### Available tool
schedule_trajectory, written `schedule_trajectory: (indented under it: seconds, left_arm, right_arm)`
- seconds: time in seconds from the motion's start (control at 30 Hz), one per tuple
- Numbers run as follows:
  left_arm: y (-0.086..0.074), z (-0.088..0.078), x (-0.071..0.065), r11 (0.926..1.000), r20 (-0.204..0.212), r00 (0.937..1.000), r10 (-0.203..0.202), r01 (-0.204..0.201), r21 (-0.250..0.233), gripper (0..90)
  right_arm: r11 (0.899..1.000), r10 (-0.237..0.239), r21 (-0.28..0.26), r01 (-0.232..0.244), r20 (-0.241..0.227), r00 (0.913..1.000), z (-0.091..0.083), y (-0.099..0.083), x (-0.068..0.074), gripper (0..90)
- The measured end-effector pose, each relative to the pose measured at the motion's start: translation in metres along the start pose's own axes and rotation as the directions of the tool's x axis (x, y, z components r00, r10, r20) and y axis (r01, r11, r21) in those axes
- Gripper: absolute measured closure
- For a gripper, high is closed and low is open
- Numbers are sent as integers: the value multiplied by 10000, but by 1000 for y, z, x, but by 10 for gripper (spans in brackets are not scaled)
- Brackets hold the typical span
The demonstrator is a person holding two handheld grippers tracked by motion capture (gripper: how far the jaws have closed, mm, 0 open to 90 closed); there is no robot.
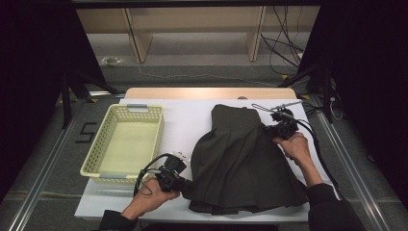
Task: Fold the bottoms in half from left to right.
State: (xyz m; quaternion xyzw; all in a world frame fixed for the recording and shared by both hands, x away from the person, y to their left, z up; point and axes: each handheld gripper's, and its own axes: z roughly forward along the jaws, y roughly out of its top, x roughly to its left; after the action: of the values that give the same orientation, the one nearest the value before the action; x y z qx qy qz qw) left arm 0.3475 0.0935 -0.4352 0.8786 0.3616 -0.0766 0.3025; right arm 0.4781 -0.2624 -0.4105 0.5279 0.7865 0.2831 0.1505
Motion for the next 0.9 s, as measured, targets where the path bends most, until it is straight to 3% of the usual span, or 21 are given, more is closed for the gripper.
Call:
schedule_trajectory:
  seconds: [0.13, 0.3, 0.37, 0.53, 0.67, 0.83, 0.9]
  left_arm:
    - [-2, 4, -2, 9996, 54, 10000, 22, -24, 297, 848]
    - [-5, 3, -8, 9995, -45, 9999, 104, -102, 302, 860]
    - [-8, 7, -14, 9987, 39, 9999, 103, -105, 503, 858]
    - [-10, 4, -17, 9988, 140, 9999, 102, -108, 477, 823]
    - [-13, 8, -19, 9982, 26, 9999, 155, -156, 572, 865]
    - [-15, 12, -20, 9977, 687, 9976, -67, 20, 677, 879]
    - [-15, 13, -17, 9973, 633, 9978, -215, 170, 714, 875]
  right_arm:
    - [9990, -64, 434, 56, 187, 9998, 13, -7, -1, 866]
    - [9994, 25, 336, -34, 291, 9996, 14, -7, -4, 865]
    - [9994, 7, 334, -18, 353, 9994, 14, -7, -3, 865]
    - [9997, -83, 245, 73, 397, 9992, 15, -8, 0, 862]
    - [9997, -85, 213, 75, 435, 9990, 14, -8, 0, 863]
    - [9999, -104, 124, 98, 557, 9984, 14, -8, 0, 864]
    - [9998, -131, 162, 122, 555, 9984, 14, -8, 0, 863]
